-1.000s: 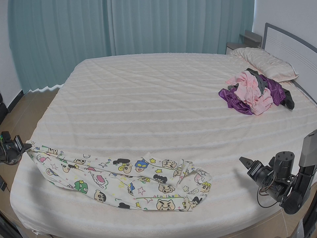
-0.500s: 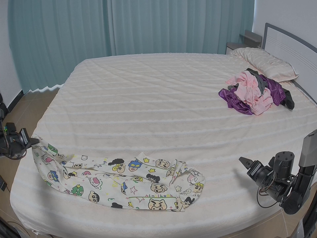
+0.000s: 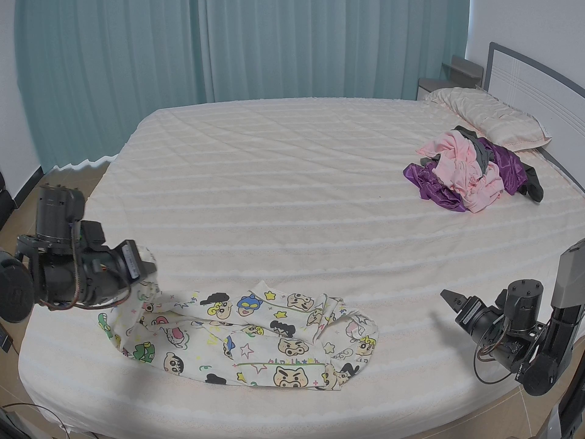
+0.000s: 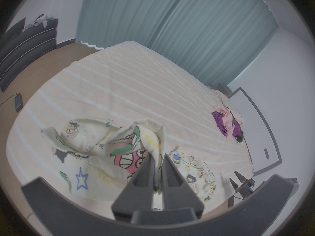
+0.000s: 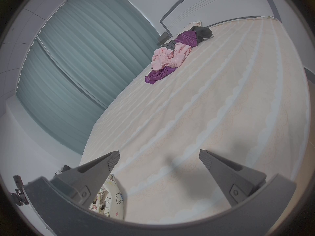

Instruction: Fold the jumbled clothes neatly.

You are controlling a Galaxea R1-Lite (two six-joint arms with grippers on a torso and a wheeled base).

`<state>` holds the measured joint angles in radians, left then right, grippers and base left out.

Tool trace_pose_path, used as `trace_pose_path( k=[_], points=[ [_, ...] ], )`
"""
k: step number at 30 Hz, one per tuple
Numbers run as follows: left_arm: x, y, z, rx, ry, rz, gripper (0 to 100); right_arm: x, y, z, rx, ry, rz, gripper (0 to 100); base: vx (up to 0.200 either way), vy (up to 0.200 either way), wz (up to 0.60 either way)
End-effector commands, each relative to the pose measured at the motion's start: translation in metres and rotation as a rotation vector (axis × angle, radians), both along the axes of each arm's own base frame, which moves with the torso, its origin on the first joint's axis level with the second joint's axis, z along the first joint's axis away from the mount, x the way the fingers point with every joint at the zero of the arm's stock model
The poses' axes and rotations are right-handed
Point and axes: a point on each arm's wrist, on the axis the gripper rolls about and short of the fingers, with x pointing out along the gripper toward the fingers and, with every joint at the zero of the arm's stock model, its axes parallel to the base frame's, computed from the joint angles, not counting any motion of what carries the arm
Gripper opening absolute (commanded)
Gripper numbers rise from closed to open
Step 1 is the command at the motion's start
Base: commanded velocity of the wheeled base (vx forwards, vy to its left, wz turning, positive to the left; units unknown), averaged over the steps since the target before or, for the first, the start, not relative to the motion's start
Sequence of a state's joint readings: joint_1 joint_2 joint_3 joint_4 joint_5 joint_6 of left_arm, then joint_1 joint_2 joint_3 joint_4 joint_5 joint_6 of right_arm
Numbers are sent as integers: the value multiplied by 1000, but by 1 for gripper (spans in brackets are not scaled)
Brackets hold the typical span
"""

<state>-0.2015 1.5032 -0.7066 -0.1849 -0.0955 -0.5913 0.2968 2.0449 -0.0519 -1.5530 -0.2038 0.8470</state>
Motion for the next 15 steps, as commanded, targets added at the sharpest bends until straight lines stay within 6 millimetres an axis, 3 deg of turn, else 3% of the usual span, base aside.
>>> trace_pose_path(
  k=[1,9,15],
  points=[
    [-2,-121,-21,-14,9,-79,0,1,1,1,4,-14,4,100,0,0,0],
    [-11,-193,-38,-41,28,-131,0,1,1,0,3,-12,4,100,0,0,0],
    [-11,-221,-44,-51,16,-129,0,1,2,0,3,-10,5,100,0,0,0]
  ],
)
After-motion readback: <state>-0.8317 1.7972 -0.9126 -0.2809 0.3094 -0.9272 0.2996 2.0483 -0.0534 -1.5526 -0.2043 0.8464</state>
